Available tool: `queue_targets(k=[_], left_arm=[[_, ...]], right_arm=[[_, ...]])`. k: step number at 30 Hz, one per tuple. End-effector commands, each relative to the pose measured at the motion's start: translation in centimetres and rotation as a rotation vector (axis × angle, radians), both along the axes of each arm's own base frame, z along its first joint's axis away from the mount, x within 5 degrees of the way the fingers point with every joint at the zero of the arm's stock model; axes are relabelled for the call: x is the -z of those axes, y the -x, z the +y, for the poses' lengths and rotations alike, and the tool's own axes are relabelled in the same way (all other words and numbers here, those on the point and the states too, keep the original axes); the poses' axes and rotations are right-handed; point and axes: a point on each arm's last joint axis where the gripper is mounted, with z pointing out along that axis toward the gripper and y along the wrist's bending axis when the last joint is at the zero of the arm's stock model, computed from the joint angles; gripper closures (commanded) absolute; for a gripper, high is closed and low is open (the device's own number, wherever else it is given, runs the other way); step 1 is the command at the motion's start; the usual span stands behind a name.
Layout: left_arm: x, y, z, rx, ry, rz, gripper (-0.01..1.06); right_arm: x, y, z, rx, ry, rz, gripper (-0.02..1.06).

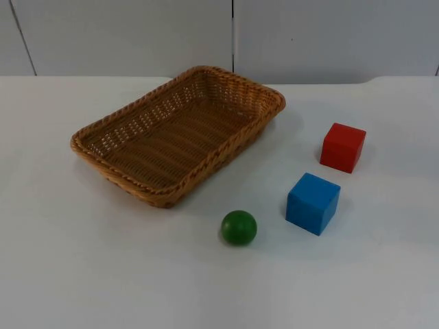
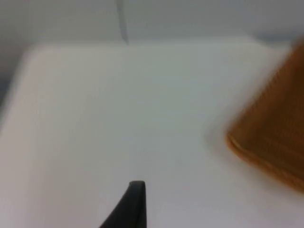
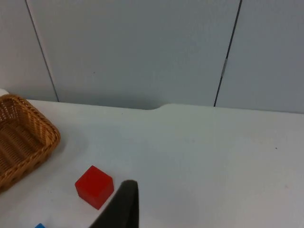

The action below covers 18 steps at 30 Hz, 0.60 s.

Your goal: Place all geometric objects except the red cube into the basket.

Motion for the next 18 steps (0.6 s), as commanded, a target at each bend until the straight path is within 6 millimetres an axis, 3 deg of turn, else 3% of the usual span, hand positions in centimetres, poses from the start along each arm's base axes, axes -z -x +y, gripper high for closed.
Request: queue_targets(k=[1,2,6,7,11,12,15,18], left_arm=[[3.7,-2.2,-3.0,0.186,0.084,0.168,0.0],[3.7,-2.2,-3.0,0.186,0.084,0.168,0.0],[8.2,-3.9,-8.5,0.426,0.06,0.343,0.0],[8.2,-3.9,-8.5,0.426,0.06,0.343,0.0],[12.1,-3.2,-15.4,0.662,-0.031,0.393,0.0],[12.1,-3.2,-15.4,0.662,-0.031,0.393,0.0],[14.0,-2.6,-18.8,0.782,-0.115,0.33,0.0],[15.0,-2.4,-20.3,0.856,-0.176,0.283,0.0]], right_arm=[[-0.5,-0.1,0.0,-0.008,0.014,-0.033,0.01],[-0.5,-0.1,0.0,-0.008,0.014,-0.033,0.01],[-0.5,-0.1,-0.1,-0.002,0.041,-0.038,0.01],[-0.5,-0.1,-0.1,-0.002,0.041,-0.038,0.01],[-0.4,-0.1,-0.1,-0.001,0.041,-0.031,0.01],[-0.4,-0.1,-0.1,-0.001,0.041,-0.031,0.01],[-0.4,0.0,-0.1,0.0,0.042,-0.02,0.01],[-0.3,0.0,-0.1,0.001,0.042,-0.009,0.01]])
